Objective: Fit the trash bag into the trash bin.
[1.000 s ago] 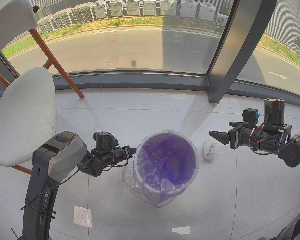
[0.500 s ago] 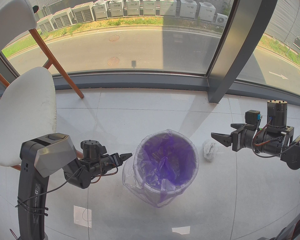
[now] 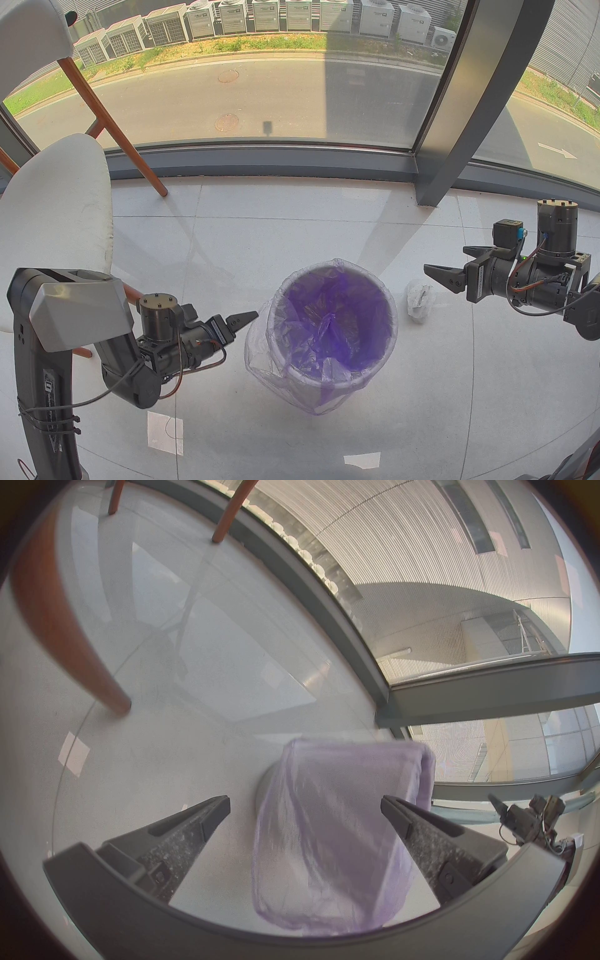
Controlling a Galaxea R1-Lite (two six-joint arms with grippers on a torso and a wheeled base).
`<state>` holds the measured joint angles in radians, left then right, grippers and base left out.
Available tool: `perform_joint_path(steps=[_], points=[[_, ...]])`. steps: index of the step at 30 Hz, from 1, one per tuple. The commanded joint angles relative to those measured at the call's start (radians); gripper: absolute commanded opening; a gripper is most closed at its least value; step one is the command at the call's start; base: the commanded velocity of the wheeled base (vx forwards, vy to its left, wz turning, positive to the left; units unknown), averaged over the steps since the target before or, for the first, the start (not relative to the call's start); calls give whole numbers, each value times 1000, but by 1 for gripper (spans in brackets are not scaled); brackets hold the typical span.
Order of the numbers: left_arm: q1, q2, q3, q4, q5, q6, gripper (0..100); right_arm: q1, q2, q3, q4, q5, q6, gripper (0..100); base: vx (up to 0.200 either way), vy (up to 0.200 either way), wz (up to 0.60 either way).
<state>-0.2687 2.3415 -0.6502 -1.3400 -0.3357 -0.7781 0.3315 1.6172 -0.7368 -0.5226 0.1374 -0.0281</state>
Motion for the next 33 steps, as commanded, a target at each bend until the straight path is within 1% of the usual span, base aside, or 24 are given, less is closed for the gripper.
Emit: perform_joint_path(steps=[1,6,11,17,23,24,33], points=[[-67,47,84,-31,4,-7,100,1,-10,8,-1,1,0,100,0,0,0],[-78,81,80,-34,6,-6,100,1,-10,8,-1,1,0,100,0,0,0],[-67,93,49,-71,7,-9,100,1,-11,10,-1,1,0,100,0,0,0],[-61,104,32,-70,12,-7,100,1,-10,10,-1,-1,-1,100,0,0,0],[-67,105,43,-71,50,-4,100,1,-10,10,-1,-1,-1,100,0,0,0],[-67,105,43,-71,52,-4,0,1,-10,10,-1,-1,-1,100,0,0,0],[-72,105,21,-65,52,6,0,9,-8,10,-1,-2,-1,100,0,0,0]])
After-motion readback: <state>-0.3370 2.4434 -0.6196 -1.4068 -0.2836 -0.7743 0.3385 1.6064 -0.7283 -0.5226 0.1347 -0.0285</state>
